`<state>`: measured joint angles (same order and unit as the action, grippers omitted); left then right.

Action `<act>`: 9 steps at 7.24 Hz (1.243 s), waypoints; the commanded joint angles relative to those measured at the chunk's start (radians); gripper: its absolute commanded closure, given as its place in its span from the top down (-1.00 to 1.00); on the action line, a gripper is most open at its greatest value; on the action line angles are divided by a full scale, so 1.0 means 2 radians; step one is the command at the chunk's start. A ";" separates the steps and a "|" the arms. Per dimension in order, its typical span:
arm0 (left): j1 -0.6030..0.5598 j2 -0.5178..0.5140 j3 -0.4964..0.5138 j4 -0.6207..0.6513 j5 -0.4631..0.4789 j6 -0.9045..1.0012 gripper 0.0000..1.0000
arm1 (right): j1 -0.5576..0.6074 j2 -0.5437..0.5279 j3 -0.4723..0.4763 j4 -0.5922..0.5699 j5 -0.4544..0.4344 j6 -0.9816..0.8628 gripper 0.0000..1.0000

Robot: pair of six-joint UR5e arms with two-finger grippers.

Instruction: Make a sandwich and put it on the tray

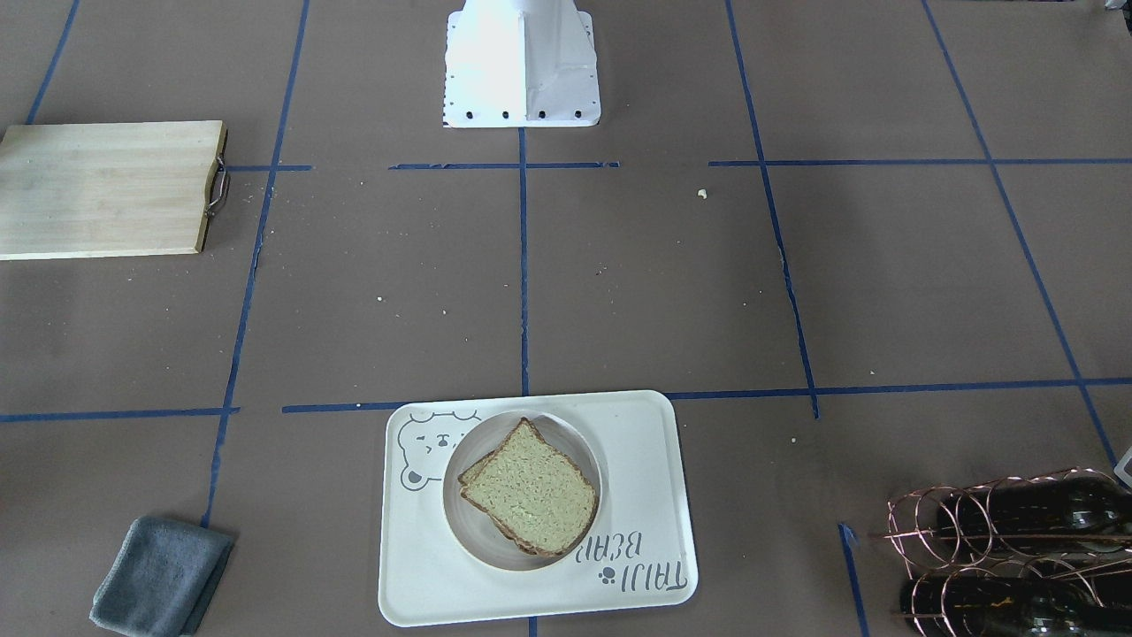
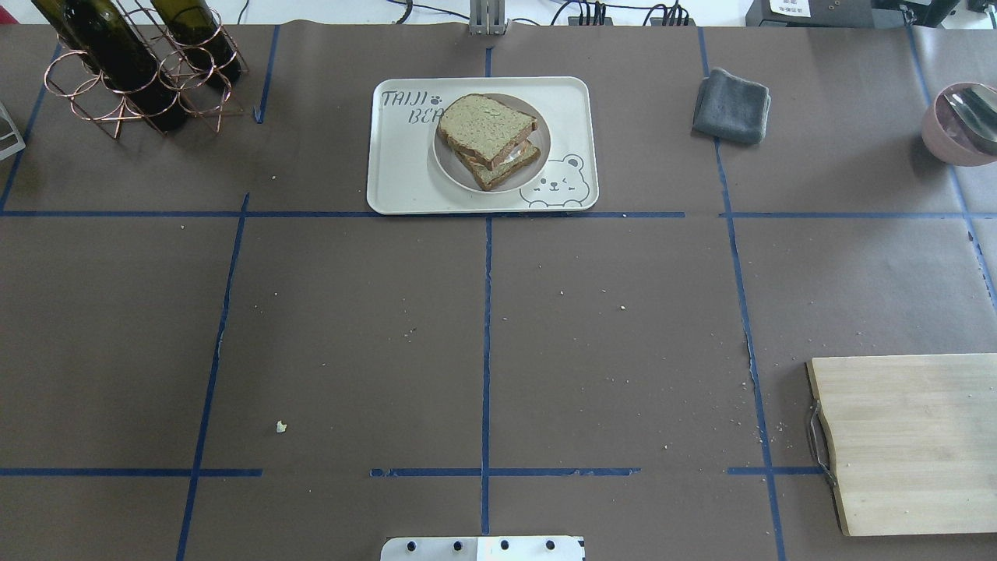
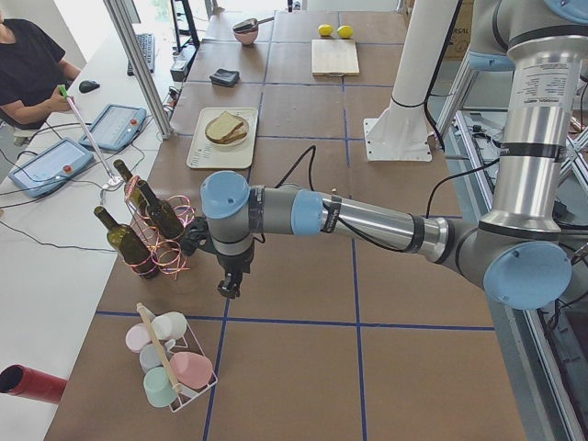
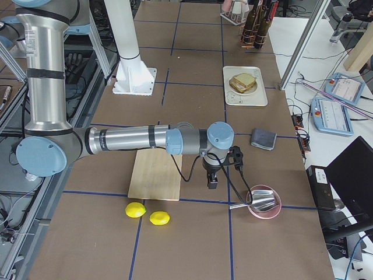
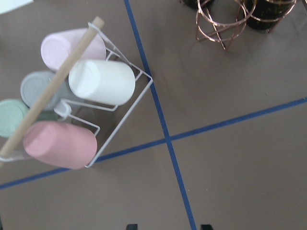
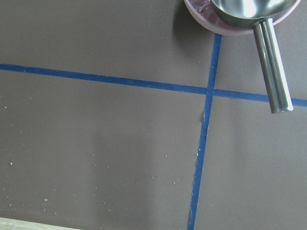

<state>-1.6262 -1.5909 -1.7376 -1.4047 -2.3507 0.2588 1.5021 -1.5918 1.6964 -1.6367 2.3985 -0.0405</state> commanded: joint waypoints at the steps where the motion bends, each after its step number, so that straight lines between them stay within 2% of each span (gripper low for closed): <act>1: -0.001 0.054 -0.034 -0.021 -0.005 0.000 1.00 | 0.001 0.002 -0.004 -0.001 0.003 -0.003 1.00; 3: -0.001 0.087 -0.052 -0.021 -0.009 0.001 1.00 | 0.001 0.003 -0.004 0.000 0.001 -0.002 1.00; 5: 0.002 0.075 -0.034 -0.021 -0.007 0.001 1.00 | 0.001 0.002 -0.003 0.001 0.003 0.001 1.00; 6: 0.011 0.045 -0.023 -0.014 0.007 0.000 1.00 | 0.001 0.002 -0.002 0.001 0.003 0.002 1.00; 8: 0.010 0.048 -0.019 -0.002 0.009 0.000 1.00 | 0.001 0.005 -0.001 0.001 0.003 0.006 1.00; 9: 0.009 0.051 -0.025 0.029 0.009 -0.001 1.00 | 0.001 0.006 -0.002 0.001 0.003 0.006 1.00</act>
<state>-1.6069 -1.4950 -1.7810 -1.3983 -2.3347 0.2589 1.5048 -1.5825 1.6932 -1.6352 2.4043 -0.0306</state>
